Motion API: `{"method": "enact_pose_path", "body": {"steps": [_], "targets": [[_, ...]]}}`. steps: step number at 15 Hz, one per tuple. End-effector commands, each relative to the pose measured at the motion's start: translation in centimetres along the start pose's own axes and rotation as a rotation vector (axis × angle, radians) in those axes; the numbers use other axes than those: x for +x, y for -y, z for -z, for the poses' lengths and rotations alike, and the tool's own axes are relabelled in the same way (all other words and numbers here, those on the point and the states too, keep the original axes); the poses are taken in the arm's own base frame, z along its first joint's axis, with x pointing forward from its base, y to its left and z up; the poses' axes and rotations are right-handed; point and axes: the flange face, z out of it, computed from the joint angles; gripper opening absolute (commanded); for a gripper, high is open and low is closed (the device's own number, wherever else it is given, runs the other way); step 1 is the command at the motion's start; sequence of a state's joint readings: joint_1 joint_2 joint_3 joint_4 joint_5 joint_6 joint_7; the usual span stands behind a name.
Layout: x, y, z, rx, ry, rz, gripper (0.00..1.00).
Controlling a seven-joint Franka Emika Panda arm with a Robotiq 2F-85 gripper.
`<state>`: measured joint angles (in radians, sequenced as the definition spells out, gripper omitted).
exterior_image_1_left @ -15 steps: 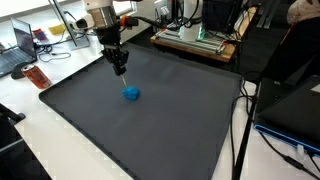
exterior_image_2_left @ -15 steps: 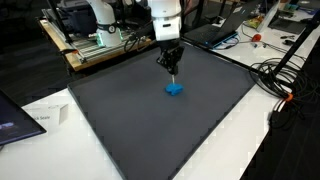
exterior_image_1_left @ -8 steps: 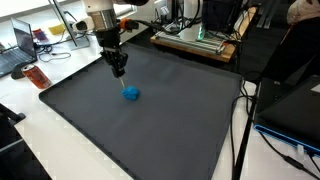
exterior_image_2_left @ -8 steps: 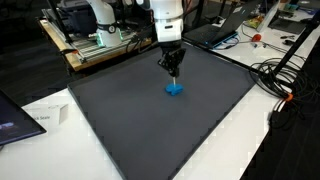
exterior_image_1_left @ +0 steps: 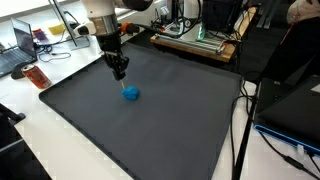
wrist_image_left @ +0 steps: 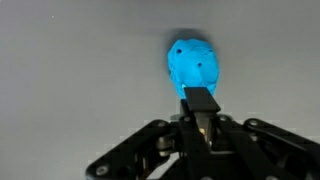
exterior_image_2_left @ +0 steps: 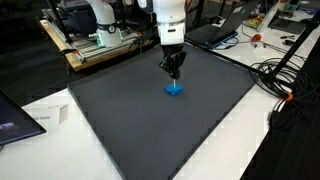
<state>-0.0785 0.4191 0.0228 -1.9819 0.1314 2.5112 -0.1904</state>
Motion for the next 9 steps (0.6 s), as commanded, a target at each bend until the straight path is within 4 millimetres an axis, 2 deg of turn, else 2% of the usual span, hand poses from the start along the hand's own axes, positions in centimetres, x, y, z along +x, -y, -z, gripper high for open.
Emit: {"method": "enact_pose_path", "body": {"steps": [1, 5, 9], "targets": [[0.4, 0.8, -1.4, -0.021, 0.03, 0.015, 0.03], [0.5, 1.0, -1.8, -0.036, 0.038, 0.028, 0.03], [0.1, 0.6, 0.3, -0.009, 0.05, 0.019, 0.03]]}}
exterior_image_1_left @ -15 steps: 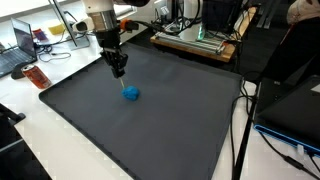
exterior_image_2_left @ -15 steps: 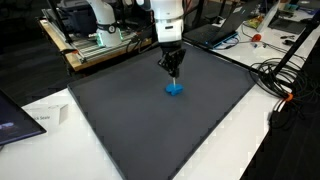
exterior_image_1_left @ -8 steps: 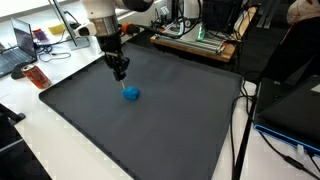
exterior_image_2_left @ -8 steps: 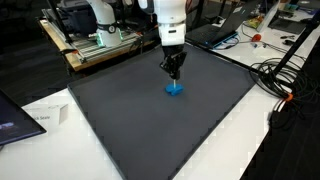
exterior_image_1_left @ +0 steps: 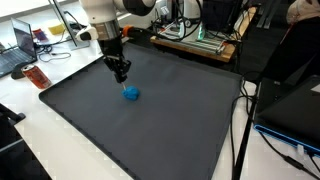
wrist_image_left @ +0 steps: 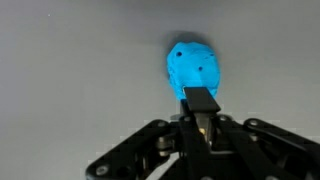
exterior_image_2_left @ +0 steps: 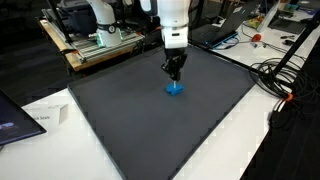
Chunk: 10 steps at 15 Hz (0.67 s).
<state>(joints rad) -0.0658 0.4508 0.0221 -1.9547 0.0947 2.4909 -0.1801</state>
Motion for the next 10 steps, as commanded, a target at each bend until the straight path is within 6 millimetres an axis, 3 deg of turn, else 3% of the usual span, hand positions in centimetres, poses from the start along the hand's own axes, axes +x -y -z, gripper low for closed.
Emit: {"method": "enact_pose_path", "body": {"steps": [1, 10], "targets": [[-0.4, -0.2, 2.1, 0.011, 0.016, -0.012, 0.03], [-1.1, -0.3, 7.1, 0.019, 0.001, -0.004, 0.03]]}}
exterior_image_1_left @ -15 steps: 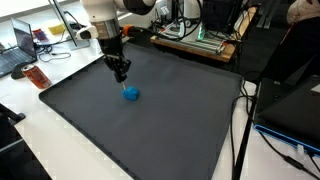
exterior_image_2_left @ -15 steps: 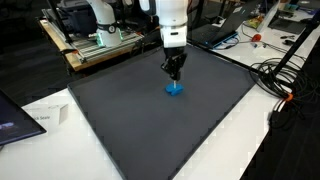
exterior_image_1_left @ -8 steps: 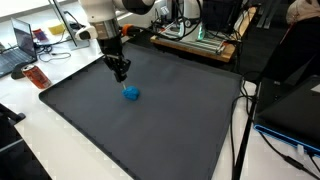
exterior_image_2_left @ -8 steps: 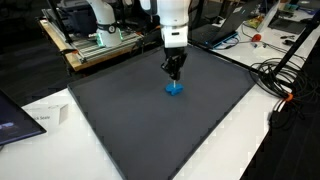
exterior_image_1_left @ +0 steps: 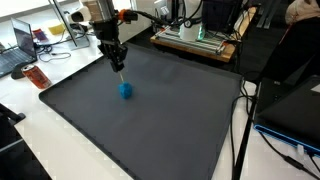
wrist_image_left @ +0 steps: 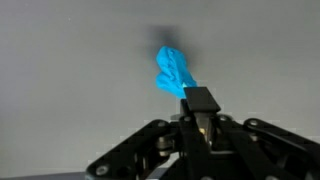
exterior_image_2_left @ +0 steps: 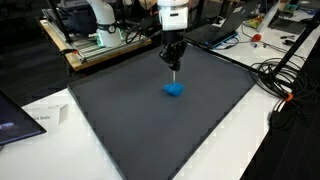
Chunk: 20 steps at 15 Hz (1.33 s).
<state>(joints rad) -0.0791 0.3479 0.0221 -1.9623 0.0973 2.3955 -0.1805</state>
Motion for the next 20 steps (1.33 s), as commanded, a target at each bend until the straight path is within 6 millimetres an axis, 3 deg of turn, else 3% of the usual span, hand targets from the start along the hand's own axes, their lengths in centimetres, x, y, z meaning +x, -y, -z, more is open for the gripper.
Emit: {"method": "enact_pose_path", "body": {"steps": [1, 6, 14, 20], "targets": [[-0.9, 0.1, 2.2, 0.012, 0.0, 0.005, 0.03], [-0.7, 0.0, 3.2, 0.011, -0.02, 0.002, 0.03], [2.2, -2.2, 3.2, 0.017, -0.048, -0.151, 0.03], [5.6, -4.0, 1.0, 0.052, -0.017, -0.295, 0.03]]}}
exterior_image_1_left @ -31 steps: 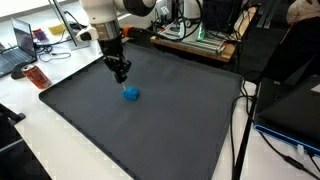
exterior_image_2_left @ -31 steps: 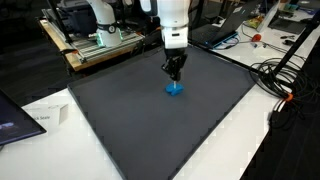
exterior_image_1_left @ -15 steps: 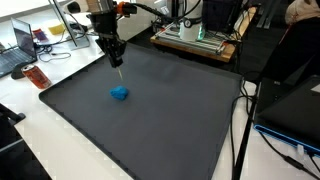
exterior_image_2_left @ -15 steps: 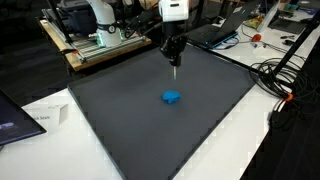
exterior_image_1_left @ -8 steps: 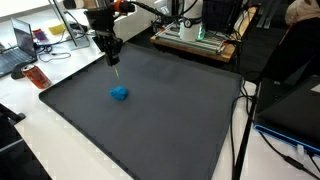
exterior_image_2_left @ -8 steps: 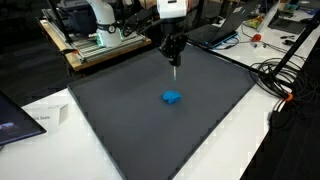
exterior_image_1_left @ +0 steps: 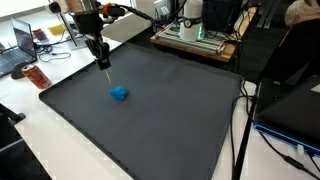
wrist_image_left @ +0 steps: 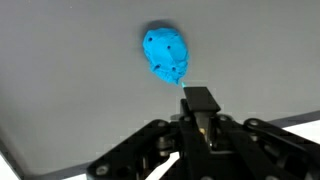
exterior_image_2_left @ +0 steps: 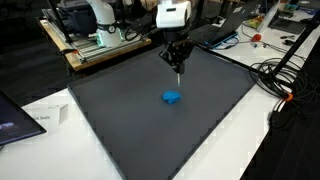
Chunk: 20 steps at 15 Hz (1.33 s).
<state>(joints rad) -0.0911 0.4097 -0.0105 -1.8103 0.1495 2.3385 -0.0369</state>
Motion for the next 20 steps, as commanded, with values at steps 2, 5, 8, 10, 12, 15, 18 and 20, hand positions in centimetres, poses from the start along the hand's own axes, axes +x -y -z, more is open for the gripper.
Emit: {"method": "enact_pose_path", "body": {"steps": [2, 5, 8, 10, 12, 15, 18, 20], "targets": [[3.6, -1.5, -2.1, 0.034, 0.044, -0.14, 0.03], [5.1, -3.0, -3.2, 0.066, 0.073, -0.219, 0.03], [6.3, -5.1, -4.2, 0.122, 0.116, -0.291, 0.03], [6.8, -6.6, -5.0, 0.145, 0.143, -0.336, 0.03], [7.2, -8.0, -5.8, 0.177, 0.168, -0.38, 0.03], [7.7, -9.8, -7.1, 0.228, 0.194, -0.449, 0.03], [7.9, -10.8, -8.7, 0.253, 0.231, -0.49, 0.03], [8.0, -11.4, -9.7, 0.267, 0.256, -0.514, 0.03]]}}
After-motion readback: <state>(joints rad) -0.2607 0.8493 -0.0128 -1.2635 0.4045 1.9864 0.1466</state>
